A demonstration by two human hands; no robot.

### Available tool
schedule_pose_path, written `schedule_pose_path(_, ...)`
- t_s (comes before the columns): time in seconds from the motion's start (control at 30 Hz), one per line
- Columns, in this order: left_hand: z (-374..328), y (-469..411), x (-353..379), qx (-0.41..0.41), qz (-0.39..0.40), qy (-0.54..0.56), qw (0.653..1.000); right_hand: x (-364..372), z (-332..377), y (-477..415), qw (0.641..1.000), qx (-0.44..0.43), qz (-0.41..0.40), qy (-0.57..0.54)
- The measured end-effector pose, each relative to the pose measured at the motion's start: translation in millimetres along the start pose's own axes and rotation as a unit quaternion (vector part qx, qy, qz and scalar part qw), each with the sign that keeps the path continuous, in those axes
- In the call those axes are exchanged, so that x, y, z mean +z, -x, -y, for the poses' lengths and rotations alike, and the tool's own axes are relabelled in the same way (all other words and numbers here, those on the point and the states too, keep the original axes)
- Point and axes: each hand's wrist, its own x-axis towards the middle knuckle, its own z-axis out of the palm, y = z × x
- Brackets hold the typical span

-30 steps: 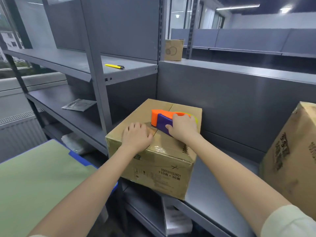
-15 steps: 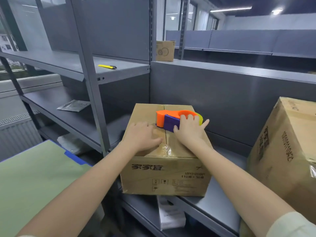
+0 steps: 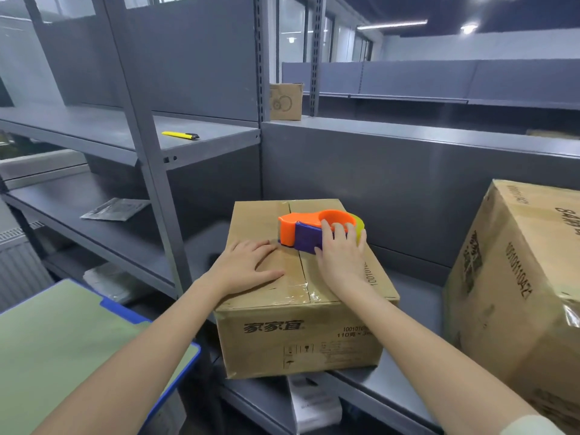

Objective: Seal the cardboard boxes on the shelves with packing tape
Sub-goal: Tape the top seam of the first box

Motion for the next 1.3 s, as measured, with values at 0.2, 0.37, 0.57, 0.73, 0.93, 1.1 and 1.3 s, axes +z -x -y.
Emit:
schedule_pose_path(0.2, -65.8, 28.4, 16.0, -0.116, -0.054, -0.034, 0.991, -10.7, -43.2, -3.7, 0.994, -0.098, -0.006, -0.053)
schedule_pose_path(0.37, -126.9, 35.7, 33.4, -0.186, -0.067, -0.047, 0.979, -22.4, -70.1, -6.2, 0.989, -0.136, 0.017, -0.050)
schedule_pose_path(0.57, -110.6, 30.4, 22.3, -0.144, -0.072, -0.026, 0.987, -25.8, -58.0, -9.1, 0.991, -0.130, -0.020, 0.006)
schedule_pose_path(0.73, -48.1, 14.4, 7.6, -0.042, 0.012, 0.029, 0.999, -33.3, -34.7, -2.7, 0.995, -0.090, -0.033, 0.037)
schedule_pose_path(0.93, 6.6, -24.6, -5.6, -0.015, 0.052, -0.015, 0.998, -28.5, -0.5, 10.5, 0.997, -0.017, -0.046, 0.057)
schedule_pose_path(1.1, 20.5, -44.0, 1.0, 0.009, 0.026, -0.019, 0.999, -24.4, 12.3, 26.5, 0.994, 0.018, -0.104, 0.017)
schedule_pose_path(1.3, 16.0, -36.3, 10.3, -0.008, 0.004, -0.058, 0.998, -18.6, -2.3, 23.8, 0.985, -0.020, -0.157, -0.076)
